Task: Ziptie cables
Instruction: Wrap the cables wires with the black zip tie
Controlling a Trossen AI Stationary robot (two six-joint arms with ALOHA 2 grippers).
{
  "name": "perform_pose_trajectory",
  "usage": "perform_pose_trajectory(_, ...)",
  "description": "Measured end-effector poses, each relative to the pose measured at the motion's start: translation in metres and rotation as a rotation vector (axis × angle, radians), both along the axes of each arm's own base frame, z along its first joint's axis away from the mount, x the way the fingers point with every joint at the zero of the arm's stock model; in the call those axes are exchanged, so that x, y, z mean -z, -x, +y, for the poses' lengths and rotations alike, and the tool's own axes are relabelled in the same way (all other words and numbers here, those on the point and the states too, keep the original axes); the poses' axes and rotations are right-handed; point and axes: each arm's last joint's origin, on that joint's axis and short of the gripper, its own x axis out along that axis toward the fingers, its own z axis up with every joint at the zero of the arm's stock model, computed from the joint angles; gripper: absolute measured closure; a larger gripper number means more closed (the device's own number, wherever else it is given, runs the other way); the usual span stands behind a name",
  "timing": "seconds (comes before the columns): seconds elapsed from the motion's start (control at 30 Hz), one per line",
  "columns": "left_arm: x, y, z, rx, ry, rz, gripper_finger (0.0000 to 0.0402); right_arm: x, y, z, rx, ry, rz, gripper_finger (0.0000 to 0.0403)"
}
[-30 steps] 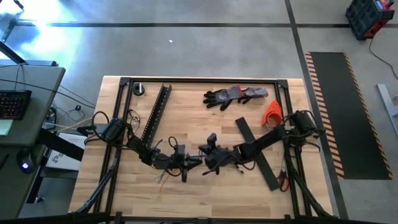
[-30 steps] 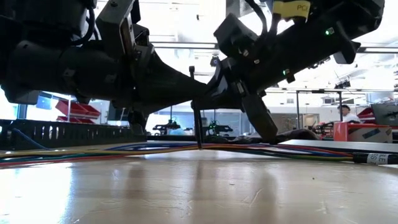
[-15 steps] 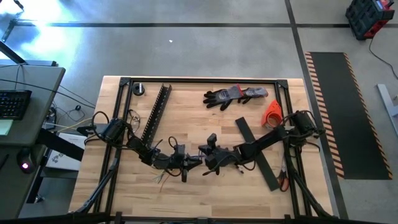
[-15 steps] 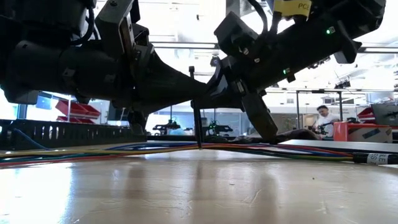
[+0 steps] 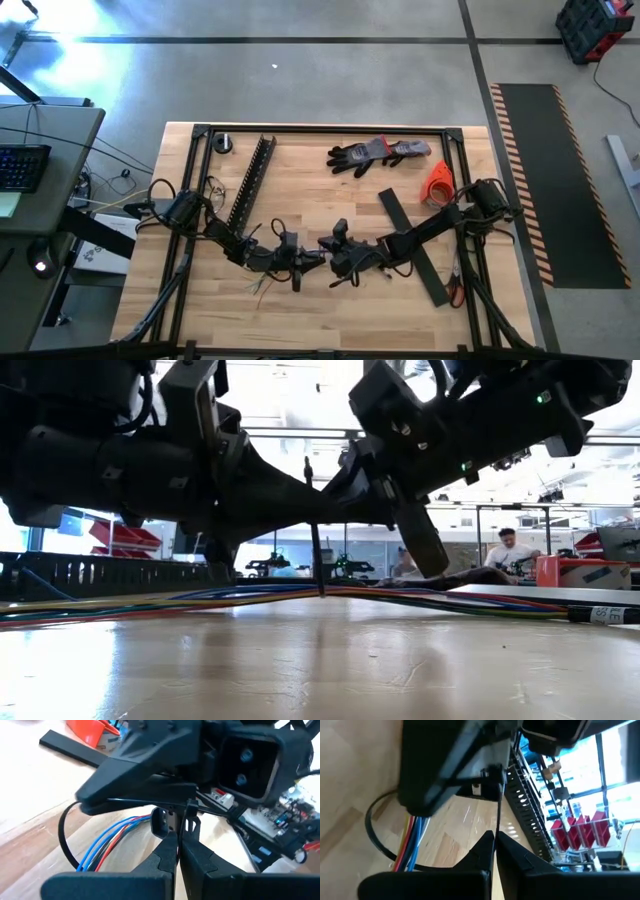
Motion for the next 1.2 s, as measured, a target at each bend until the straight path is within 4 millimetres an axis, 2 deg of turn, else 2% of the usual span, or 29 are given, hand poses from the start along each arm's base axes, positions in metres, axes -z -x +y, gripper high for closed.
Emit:
perform_pose_trajectory(0.3, 0.0, -0.004, 0.006, 0.035, 0.086, -0.001, 0.0402, -0.002, 0.004, 0.011, 0.0, 0.062, -0.014, 0.0403)
perform_pose_trajectory(0.7, 0.003, -0.006, 0.011, 0.039, 0.123, 0.025, 0.0402, -0.004, 0.01, 0.03, -0.107, 0.088, -0.015, 0.0403)
perform_pose_trajectory(0.83, 0.003, -0.006, 0.011, 0.039, 0.123, 0.024, 0.0402, -0.002, 0.009, 0.027, -0.104, 0.072, -0.005, 0.0403)
perform_pose_trajectory(0.97, 0.003, -0.006, 0.012, 0.038, 0.116, 0.023, 0.0402, 0.001, 0.006, 0.016, -0.077, 0.035, 0.021, 0.0401)
perform_pose_trajectory(1.07, 0.003, -0.006, 0.012, 0.029, 0.114, 0.021, 0.0402, 0.005, 0.005, 0.008, -0.043, 0.01, 0.056, 0.038)
perform_pose_trajectory(1.2, 0.003, -0.005, 0.012, 0.024, 0.085, 0.022, 0.0402, 0.008, 0.007, 0.005, 0.002, -0.054, 0.071, 0.0319)
